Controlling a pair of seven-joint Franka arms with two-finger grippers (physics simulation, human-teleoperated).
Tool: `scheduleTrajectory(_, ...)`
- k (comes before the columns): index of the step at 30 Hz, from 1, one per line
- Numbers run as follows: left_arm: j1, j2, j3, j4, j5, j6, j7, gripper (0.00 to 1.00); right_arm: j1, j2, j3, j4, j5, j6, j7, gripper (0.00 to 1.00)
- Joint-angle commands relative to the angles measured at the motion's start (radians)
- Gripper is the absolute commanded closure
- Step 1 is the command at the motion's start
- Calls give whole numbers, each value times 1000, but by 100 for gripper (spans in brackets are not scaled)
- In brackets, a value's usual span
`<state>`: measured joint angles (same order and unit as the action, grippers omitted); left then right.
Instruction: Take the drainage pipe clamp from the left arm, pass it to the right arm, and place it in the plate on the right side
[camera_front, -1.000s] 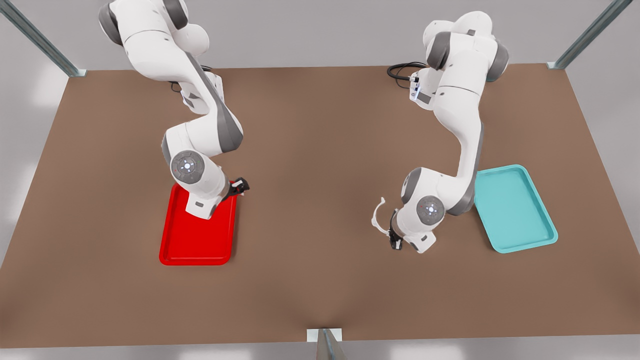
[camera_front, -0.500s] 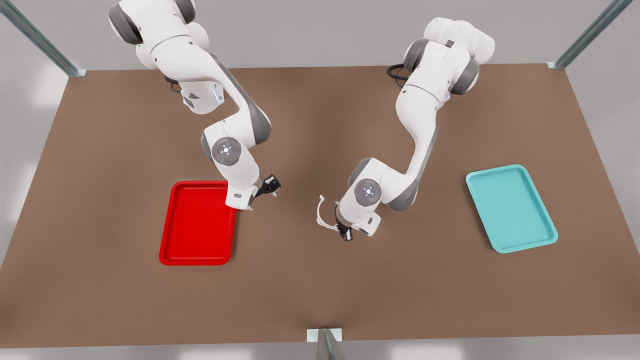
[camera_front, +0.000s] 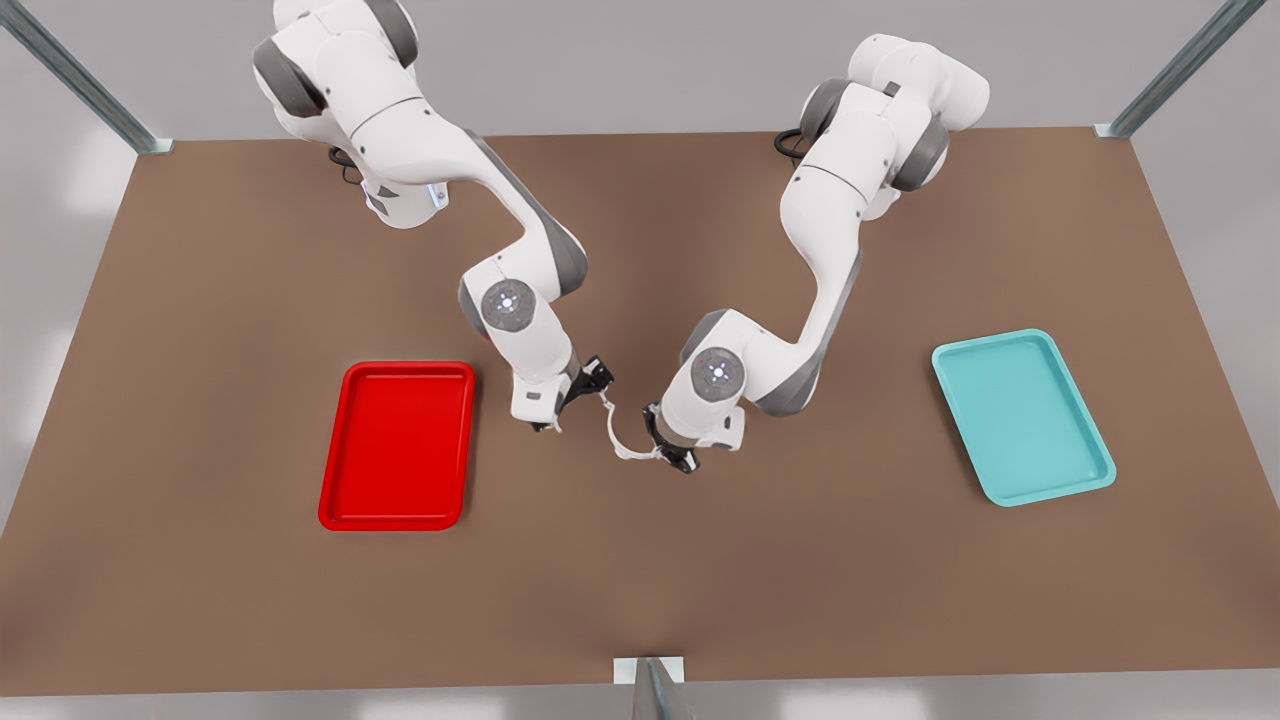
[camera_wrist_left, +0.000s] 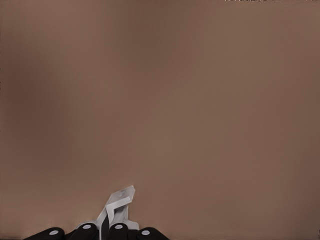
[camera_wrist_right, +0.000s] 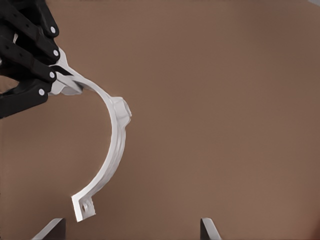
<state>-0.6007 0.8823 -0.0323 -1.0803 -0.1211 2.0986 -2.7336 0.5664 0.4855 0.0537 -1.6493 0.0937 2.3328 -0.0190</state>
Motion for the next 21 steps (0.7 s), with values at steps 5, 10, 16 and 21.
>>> scheduleTrajectory(5, -1, 10, 0, 5, 3, 5, -324, 79, 6, -4, 0, 6, 6, 45, 17, 0)
scheduleTrajectory(10, -1, 10, 0, 5, 3, 0, -324, 79, 35, 10, 0, 31, 31, 50, 17, 0)
scheduleTrajectory(16, -2, 10, 0, 8, 3, 0, -325, 79, 32, 76, 0, 69, 29, 69, 17, 0)
scheduleTrajectory(21, -8, 14, 0, 7, 5, 1, -325, 79, 30, 97, 0, 66, 27, 102, 13, 0)
